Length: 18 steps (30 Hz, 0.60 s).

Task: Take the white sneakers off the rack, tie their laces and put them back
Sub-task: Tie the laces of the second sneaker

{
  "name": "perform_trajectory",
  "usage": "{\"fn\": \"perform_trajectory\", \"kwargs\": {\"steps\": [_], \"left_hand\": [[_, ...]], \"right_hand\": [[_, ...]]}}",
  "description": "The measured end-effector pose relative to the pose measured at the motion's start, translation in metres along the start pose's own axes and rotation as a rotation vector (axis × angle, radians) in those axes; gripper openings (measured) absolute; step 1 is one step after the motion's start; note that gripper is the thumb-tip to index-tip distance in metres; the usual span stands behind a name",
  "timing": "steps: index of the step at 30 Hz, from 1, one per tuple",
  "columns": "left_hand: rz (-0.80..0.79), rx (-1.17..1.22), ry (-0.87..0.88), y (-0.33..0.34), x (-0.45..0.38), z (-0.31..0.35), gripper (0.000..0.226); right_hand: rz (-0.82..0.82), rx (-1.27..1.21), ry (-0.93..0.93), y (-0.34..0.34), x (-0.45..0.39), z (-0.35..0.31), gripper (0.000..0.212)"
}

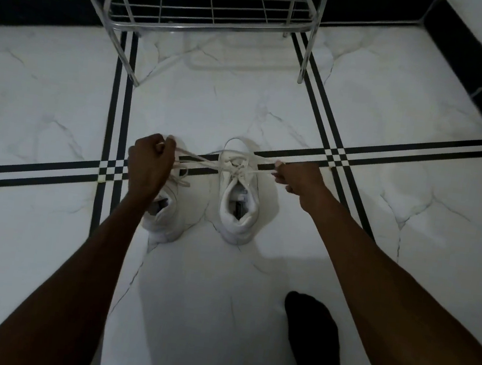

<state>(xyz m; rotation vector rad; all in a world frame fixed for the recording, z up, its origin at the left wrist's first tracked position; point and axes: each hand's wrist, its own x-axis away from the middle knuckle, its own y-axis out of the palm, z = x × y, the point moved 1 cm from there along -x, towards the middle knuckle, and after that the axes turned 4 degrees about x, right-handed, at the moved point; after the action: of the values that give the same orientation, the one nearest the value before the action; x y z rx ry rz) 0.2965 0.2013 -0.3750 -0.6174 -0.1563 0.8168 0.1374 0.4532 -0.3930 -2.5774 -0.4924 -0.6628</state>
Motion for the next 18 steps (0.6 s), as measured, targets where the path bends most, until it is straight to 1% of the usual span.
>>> {"fn": "perform_trajectory", "kwargs": {"steps": [1,3,5,6,7,8,9,10,12,14,16,18], "left_hand": [[-0.018,-0.086,0.004,0.0,-0.001,-0.006,0.044],[-0.053,-0.234,0.008,0.004,0.001,-0.012,0.041],[-0.02,-0.398,0.009,0.011,0.006,-0.01,0.038],[0.008,-0.458,0.009,0.014,0.009,-0.009,0.041],[0.021,-0.479,0.012,0.018,0.013,-0.005,0.047],[0.01,-0.47,0.038,0.022,0.015,-0.002,0.054],[-0.028,-0.469,0.089,0.027,0.018,0.003,0.056],[-0.087,-0.471,0.147,0.033,0.021,0.009,0.054],[-0.273,-0.415,0.201,0.052,0.025,0.014,0.042],[-0.405,-0.249,0.188,0.066,0.031,0.015,0.031],[-0.404,-0.146,0.178,0.072,0.033,0.011,0.025],[-0.348,-0.198,0.182,0.073,0.031,0.008,0.017]], "right_hand": [[0.035,0.047,-0.004,-0.002,-0.002,0.009,0.016],[0.043,0.084,-0.009,-0.003,-0.004,0.018,0.024],[0.069,0.174,-0.026,-0.002,-0.004,0.019,0.038],[0.112,0.26,-0.053,-0.002,-0.005,0.02,0.045],[0.165,0.352,-0.096,-0.002,-0.005,0.019,0.048],[0.205,0.408,-0.163,-0.001,-0.004,0.017,0.045],[0.199,0.417,-0.257,0.001,-0.003,0.014,0.039],[0.138,0.416,-0.361,0.003,-0.001,0.01,0.031],[-0.047,0.453,-0.521,0.011,0.004,0.003,0.021],[-0.159,0.479,-0.559,0.018,0.007,0.0,0.019],[-0.199,0.483,-0.534,0.021,0.009,-0.001,0.021],[-0.223,0.505,-0.528,0.021,0.01,-0.002,0.021]]}}
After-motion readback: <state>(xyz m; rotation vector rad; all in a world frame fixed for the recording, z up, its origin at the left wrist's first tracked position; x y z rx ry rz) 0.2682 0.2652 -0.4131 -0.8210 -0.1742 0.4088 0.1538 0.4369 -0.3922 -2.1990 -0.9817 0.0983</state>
